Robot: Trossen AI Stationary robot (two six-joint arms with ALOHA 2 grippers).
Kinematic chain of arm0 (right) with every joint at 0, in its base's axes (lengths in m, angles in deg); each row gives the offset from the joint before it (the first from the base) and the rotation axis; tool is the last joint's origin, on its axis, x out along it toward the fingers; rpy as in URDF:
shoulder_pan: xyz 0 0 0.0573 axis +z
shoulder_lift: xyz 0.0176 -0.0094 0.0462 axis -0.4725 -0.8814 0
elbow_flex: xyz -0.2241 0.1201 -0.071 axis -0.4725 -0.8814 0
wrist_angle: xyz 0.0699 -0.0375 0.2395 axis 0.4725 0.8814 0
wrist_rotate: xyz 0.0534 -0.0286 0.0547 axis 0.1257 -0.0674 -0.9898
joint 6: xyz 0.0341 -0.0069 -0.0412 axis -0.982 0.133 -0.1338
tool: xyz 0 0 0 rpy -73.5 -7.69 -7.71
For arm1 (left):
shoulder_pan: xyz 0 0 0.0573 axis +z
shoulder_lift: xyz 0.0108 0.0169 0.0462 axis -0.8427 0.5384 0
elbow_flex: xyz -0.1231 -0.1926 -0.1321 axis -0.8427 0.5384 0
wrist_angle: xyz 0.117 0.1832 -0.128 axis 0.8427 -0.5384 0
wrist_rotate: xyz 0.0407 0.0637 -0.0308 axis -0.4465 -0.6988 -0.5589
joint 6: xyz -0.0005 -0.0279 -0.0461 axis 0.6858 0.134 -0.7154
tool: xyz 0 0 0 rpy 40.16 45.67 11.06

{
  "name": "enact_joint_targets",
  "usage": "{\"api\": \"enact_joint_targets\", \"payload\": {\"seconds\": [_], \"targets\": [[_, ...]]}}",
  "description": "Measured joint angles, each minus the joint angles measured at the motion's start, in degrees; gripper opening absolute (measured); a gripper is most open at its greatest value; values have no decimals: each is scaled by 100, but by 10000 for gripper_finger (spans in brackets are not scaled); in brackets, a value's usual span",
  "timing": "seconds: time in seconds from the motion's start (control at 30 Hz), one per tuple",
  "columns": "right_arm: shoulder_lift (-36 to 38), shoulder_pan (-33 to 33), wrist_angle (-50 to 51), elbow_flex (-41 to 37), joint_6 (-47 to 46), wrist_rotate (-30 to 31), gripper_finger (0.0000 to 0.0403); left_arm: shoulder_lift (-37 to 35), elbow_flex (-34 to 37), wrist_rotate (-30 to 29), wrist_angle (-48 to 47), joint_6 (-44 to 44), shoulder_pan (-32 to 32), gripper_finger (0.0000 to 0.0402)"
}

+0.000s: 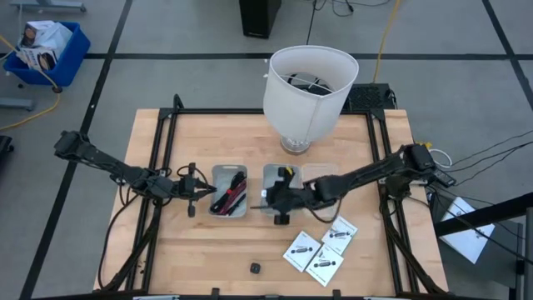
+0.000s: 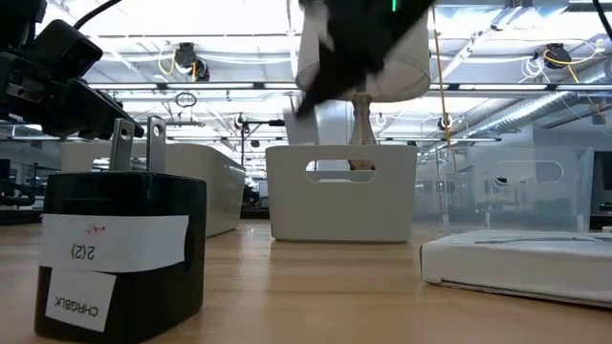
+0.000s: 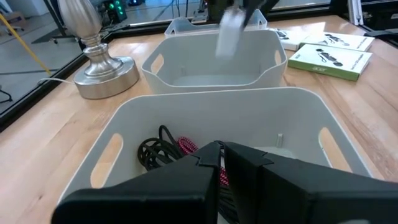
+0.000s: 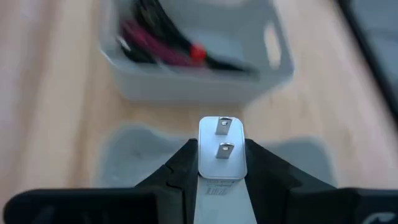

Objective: Pick and place items into bin
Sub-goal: Put the white charger adapter into the right gray bin

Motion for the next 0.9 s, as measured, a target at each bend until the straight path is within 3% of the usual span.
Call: {"api": "enact_joint_targets", "payload": {"seconds": [0.2, 0.53, 0.9], "targets": [[-20, -386, -840, -846, -359, -99, 95, 0, 0, 2, -13, -7, 0, 31], [1, -636, -1571, -1579, -867, -578, 95, 0, 0, 0, -55, 0, 0, 31], [1, -627, -1684, -1721, -956, -852, 112, -1, 0, -2, -50, -3, 0, 31]]}}
